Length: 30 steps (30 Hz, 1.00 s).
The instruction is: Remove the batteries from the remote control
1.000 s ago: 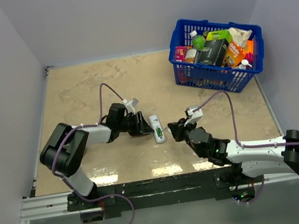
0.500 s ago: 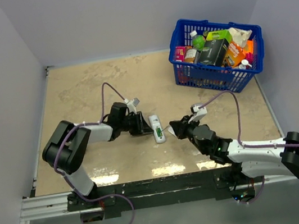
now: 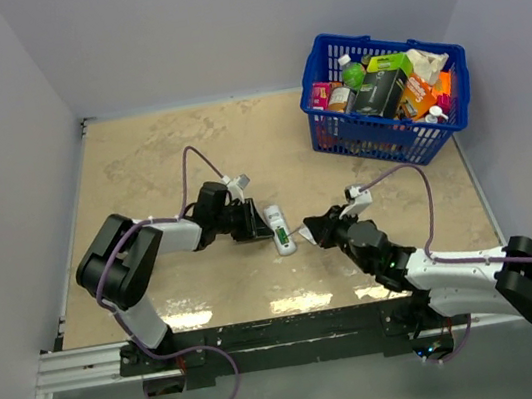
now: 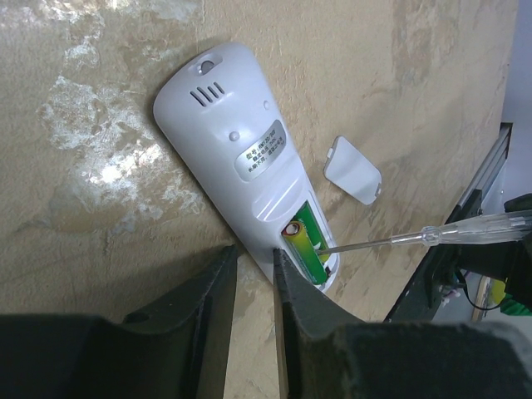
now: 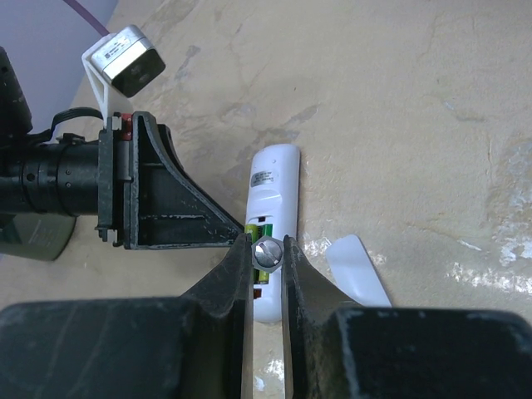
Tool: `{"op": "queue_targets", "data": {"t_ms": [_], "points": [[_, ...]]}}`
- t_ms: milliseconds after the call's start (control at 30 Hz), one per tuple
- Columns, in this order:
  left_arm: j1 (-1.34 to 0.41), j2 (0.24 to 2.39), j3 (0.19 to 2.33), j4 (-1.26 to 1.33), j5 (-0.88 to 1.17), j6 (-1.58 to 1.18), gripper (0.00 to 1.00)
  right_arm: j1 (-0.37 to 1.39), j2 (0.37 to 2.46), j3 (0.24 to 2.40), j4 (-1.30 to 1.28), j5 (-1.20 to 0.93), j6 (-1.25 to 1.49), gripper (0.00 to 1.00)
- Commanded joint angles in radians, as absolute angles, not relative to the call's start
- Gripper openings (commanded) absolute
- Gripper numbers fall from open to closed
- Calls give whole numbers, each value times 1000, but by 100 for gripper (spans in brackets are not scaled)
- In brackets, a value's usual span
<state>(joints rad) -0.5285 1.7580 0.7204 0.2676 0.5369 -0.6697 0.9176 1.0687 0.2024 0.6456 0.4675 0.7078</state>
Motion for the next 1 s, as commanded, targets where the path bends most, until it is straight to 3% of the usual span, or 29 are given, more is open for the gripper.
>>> {"op": "queue_targets", "data": {"t_ms": [0,967], "points": [[-543,1767,713,170,445,-624,29,911,1085,209,543,449,677,0],[-543,1706,646,176,434,-627,28,908,1238,515,471,385,515,0]]}}
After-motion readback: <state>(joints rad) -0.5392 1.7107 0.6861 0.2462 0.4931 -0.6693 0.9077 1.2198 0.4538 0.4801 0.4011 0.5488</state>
